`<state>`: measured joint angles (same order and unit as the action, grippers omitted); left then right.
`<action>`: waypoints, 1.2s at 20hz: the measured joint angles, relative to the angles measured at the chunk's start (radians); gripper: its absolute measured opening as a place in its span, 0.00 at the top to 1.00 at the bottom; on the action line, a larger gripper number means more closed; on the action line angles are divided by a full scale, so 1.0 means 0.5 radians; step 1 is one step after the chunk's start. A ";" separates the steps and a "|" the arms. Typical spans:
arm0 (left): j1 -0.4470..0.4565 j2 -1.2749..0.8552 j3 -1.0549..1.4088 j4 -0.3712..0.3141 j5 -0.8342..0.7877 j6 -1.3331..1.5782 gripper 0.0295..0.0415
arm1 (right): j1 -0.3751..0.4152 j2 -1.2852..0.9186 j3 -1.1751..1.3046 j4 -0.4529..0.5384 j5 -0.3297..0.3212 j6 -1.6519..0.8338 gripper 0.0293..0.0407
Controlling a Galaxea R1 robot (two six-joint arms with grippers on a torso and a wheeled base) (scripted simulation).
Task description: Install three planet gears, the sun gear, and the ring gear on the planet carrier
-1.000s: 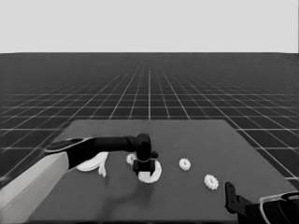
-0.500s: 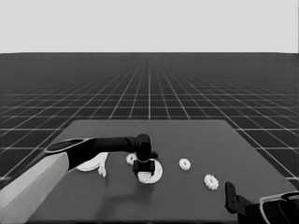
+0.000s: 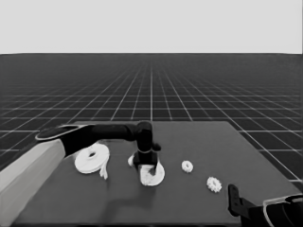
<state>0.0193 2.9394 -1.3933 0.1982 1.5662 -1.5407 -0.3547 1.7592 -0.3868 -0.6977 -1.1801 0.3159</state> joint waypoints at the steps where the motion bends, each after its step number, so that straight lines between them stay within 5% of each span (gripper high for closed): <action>1: -0.006 0.000 0.001 -0.006 0.000 -0.001 0.25 | 0.000 0.000 0.000 0.000 0.000 0.000 0.19; 14: -0.090 -0.157 -0.743 -0.131 -0.135 0.893 0.25 | 0.000 0.000 0.000 0.000 0.000 0.000 0.19; 17: 0.203 -0.076 -0.973 0.110 -0.300 1.011 0.25 | 0.000 0.000 0.000 0.000 0.000 0.000 0.19; 24: 0.266 -0.039 -1.071 0.156 -0.353 1.060 0.25 | 0.000 0.000 0.000 0.000 0.000 0.000 0.19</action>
<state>0.1522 2.9200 -1.9288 0.2763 1.3898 -1.0109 -0.3547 1.7592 -0.3868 -0.6977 -1.1801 0.3159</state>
